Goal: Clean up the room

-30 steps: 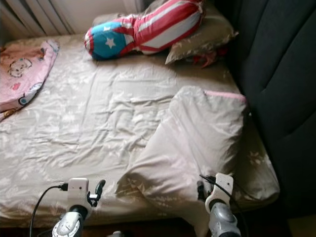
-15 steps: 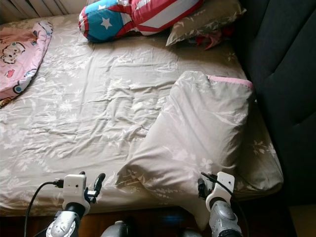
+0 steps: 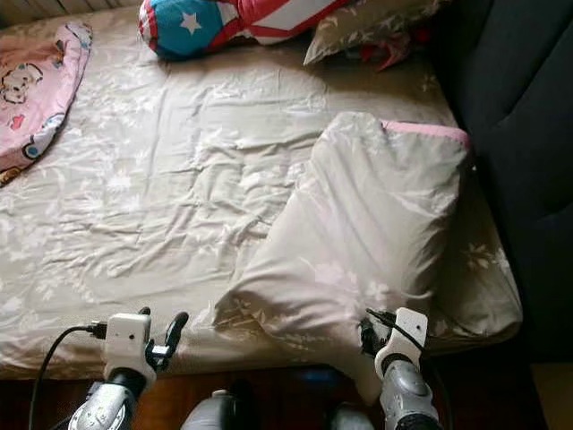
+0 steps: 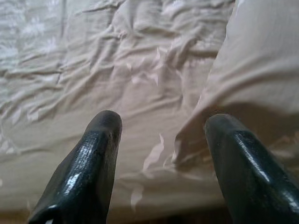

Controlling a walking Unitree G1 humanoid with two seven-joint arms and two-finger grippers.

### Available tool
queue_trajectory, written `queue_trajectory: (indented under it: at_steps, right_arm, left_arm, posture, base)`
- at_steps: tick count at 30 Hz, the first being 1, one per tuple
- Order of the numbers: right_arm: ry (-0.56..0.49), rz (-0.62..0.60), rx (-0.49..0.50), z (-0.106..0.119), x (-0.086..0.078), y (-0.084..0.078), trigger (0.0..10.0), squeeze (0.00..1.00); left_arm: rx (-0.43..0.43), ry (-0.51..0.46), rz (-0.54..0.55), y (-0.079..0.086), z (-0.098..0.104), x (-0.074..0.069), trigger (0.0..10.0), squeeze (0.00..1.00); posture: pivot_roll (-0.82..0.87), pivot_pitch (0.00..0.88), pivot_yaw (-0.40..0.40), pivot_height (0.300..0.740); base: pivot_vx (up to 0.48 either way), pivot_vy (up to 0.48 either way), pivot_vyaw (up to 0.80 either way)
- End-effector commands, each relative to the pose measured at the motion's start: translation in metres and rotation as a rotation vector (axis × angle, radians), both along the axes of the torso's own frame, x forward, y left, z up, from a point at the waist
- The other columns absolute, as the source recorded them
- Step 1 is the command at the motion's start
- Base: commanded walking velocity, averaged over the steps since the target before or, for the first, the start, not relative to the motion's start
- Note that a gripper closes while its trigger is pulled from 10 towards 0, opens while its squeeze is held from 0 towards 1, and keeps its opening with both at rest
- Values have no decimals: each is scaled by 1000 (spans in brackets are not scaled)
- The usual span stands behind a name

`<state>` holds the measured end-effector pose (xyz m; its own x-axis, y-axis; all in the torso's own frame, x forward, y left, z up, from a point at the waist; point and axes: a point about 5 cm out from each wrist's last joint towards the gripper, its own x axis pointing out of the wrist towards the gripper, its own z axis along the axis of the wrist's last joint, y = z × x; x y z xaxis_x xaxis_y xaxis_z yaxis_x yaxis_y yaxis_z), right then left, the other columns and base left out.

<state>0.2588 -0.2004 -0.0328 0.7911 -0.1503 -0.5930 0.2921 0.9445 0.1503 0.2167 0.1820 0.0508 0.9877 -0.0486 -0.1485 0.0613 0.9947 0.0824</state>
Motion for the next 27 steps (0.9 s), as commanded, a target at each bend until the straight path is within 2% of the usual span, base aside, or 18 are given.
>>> queue_trajectory:
  at_steps: [1,11,27]
  right_arm:
    - [132,5,45,-23,-27,11,0,0]
    - [134,18,78,-26,-29,22,0,0]
    - [121,55,83,-26,-29,27,0,0]
  left_arm:
    - [-2,39,-4,2,-3,-7,10000,0]
    - [-8,42,-12,-1,7,-6,10000,0]
    - [-26,47,-8,-6,9,2,10000,0]
  posture:
    - [126,403,131,740]
    - [123,400,127,740]
    - [85,387,101,740]
  base:
    - [0,0,0]
    - [0,0,0]
    - [0,0,0]
